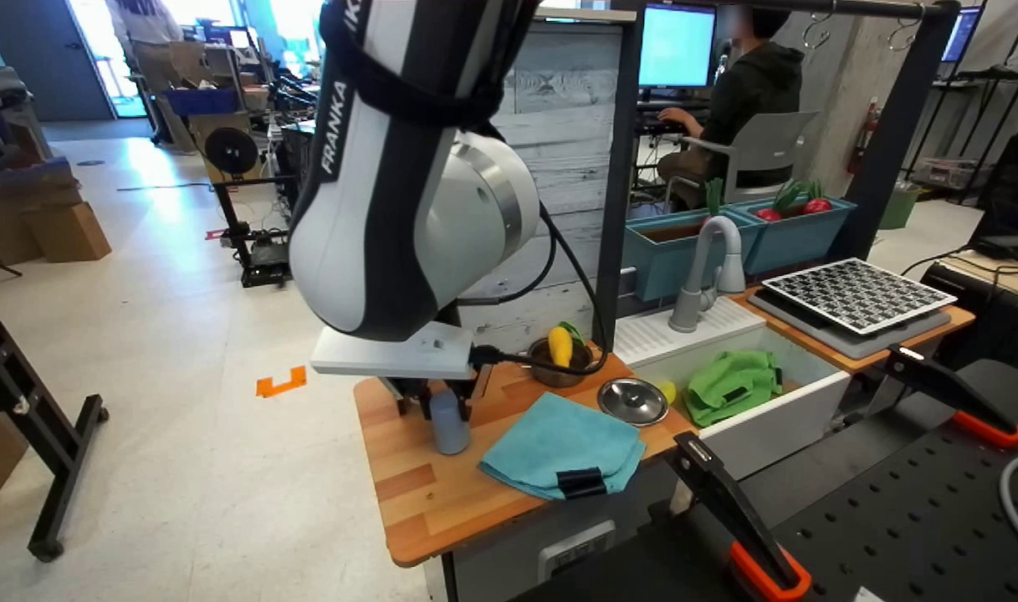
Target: Move the upside down cup to the right.
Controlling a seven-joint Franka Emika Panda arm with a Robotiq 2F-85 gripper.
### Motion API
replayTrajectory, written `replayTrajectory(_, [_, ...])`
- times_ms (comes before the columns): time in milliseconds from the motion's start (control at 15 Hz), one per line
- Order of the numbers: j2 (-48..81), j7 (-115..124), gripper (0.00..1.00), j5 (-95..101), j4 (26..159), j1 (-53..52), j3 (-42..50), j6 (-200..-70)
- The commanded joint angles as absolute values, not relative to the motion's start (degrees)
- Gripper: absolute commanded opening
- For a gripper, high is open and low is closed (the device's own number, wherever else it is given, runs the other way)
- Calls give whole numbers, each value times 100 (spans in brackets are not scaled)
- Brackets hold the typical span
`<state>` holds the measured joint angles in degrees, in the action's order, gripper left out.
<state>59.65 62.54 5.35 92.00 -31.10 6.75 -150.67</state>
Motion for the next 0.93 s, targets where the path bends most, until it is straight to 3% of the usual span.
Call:
replayTrajectory(0, [5701,6181,19,552,9543,-2956,747,-15215])
replayTrajectory(867, [5883,5776,19,95,9453,-2003,512,-15492])
